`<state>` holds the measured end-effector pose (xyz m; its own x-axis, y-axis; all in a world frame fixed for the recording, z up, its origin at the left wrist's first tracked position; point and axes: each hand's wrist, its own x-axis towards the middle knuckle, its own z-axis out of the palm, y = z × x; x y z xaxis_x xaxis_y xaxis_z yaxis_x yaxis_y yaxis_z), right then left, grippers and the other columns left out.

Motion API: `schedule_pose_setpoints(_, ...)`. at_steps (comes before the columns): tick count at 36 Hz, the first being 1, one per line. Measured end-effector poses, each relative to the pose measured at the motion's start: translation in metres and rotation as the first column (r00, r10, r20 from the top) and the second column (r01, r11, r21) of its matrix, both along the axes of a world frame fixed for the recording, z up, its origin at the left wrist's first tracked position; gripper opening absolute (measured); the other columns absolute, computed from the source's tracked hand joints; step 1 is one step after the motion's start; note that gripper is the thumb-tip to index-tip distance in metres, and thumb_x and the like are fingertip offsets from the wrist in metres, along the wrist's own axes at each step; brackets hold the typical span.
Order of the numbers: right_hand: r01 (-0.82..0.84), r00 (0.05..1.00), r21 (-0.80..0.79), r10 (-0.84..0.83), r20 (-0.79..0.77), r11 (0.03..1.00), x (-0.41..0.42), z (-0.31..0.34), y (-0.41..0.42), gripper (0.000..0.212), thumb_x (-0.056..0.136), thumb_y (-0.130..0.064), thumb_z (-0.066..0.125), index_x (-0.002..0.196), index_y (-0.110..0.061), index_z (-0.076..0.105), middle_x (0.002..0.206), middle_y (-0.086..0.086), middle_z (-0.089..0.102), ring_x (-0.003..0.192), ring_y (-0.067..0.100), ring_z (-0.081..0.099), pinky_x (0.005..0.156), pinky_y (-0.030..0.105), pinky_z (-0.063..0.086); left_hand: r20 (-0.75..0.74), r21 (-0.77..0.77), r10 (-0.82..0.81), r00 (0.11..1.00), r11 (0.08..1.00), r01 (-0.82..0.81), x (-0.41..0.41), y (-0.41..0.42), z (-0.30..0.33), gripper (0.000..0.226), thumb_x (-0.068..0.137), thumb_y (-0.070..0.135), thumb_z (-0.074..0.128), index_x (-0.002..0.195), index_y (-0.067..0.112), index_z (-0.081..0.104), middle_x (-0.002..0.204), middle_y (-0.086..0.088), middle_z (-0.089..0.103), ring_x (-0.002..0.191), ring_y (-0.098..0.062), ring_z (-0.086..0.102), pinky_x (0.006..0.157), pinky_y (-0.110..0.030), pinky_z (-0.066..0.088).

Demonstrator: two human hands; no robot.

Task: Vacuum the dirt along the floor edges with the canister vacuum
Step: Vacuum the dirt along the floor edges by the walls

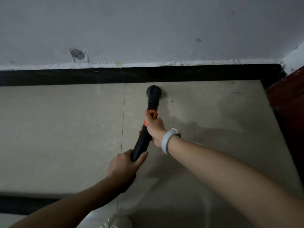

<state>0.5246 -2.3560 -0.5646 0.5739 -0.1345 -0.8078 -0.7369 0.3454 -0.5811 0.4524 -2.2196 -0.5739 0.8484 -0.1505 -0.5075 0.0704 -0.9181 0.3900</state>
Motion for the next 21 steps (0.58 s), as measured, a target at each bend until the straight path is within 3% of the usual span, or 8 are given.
schedule_pose_setpoints(6,-0.132,0.991,0.068,0.133,-0.019,0.989,-0.011,-0.006,0.023,0.038,0.097,-0.043,0.051,0.113,-0.009,0.042,0.086,0.012,0.05,0.053,0.02,0.056,0.047,0.025,0.051,-0.042,0.027,0.045,0.998,0.999,-0.044,-0.022,0.019,-0.004,0.04,0.089,0.061,0.046,0.09,0.022,0.056,0.076,0.0,0.069,0.065,-0.014,0.065,0.066,-0.031,0.057)
schedule_pose_setpoints(10,-0.161,0.987,0.031,0.161,0.015,0.986,0.006,-0.007,0.036,0.042,0.094,-0.045,0.053,0.114,-0.009,0.042,0.089,0.012,0.054,0.063,0.025,0.061,0.068,0.039,0.06,0.006,0.032,0.107,0.994,0.994,-0.108,-0.01,0.025,-0.003,0.042,0.091,0.058,0.046,0.088,0.017,0.057,0.079,-0.004,0.069,0.068,-0.017,0.065,0.061,-0.028,0.051)
schedule_pose_setpoints(14,-0.225,0.973,-0.059,0.227,0.035,0.973,0.029,-0.001,0.046,0.067,0.086,-0.058,0.054,0.126,-0.006,0.044,0.105,0.017,0.063,0.081,0.033,0.069,0.082,0.048,0.058,0.057,-0.002,0.17,0.984,0.985,-0.171,0.007,0.028,-0.001,0.048,0.09,0.059,0.046,0.087,0.013,0.061,0.075,-0.006,0.07,0.069,-0.02,0.065,0.064,-0.033,0.051)
schedule_pose_setpoints(18,-0.185,0.982,-0.046,0.187,0.029,0.982,0.04,0.005,0.045,0.056,0.091,-0.051,0.052,0.123,-0.006,0.045,0.097,0.013,0.059,0.069,0.029,0.066,0.079,0.044,0.06,0.031,-0.021,0.17,0.985,0.985,-0.169,0.021,0.028,-0.003,0.05,0.088,0.061,0.045,0.086,0.013,0.061,0.074,-0.005,0.07,0.068,-0.019,0.066,0.067,-0.036,0.055)
schedule_pose_setpoints(21,-0.17,0.984,-0.108,0.174,0.036,0.98,0.048,0.002,0.044,0.059,0.091,-0.053,0.052,0.121,-0.002,0.048,0.093,0.012,0.059,0.073,0.03,0.068,0.081,0.045,0.059,0.011,-0.036,0.151,0.988,0.988,-0.151,0.031,0.024,-0.002,0.049,0.089,0.059,0.045,0.083,0.013,0.06,0.075,-0.006,0.069,0.068,-0.02,0.067,0.067,-0.036,0.056)
